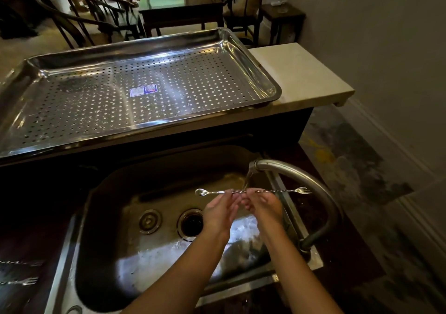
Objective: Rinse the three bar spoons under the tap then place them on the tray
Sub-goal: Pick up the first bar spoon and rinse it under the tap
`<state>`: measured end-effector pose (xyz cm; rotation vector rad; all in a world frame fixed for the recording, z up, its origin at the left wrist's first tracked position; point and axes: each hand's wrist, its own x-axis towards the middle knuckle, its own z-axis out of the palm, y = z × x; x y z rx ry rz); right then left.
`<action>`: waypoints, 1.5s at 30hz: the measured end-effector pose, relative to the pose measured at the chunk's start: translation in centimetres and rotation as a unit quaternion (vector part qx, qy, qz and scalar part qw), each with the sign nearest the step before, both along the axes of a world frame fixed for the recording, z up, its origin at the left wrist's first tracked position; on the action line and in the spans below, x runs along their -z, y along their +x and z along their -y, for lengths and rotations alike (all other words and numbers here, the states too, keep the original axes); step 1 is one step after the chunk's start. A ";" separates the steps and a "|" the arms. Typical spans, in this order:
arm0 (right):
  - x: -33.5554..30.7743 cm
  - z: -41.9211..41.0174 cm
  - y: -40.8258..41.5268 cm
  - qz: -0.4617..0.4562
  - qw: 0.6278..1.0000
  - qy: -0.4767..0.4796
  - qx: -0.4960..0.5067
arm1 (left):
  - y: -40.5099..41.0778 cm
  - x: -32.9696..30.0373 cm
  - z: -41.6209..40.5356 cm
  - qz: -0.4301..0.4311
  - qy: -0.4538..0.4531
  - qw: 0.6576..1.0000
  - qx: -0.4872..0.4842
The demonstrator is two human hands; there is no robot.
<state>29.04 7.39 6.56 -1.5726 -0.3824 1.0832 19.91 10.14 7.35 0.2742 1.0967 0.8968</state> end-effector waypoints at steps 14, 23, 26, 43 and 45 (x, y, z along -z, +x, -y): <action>-0.2 1.4 0.7 0.003 0.994 0.044 0.097 | 2.2 0.8 0.0 0.061 -0.015 0.997 0.049; 0.1 2.9 1.2 0.095 0.987 0.032 0.125 | 3.0 1.6 0.0 0.051 -0.043 0.997 0.030; 0.2 3.4 1.0 0.130 0.986 -0.003 0.103 | 3.2 1.5 0.1 0.027 -0.054 0.998 0.025; -0.5 3.0 0.6 -0.021 0.972 0.058 0.228 | 1.9 0.7 -0.8 0.074 -0.008 0.996 0.044; -0.6 2.9 0.9 -0.057 0.965 0.063 0.249 | 1.7 0.6 -0.6 0.069 0.002 0.996 0.058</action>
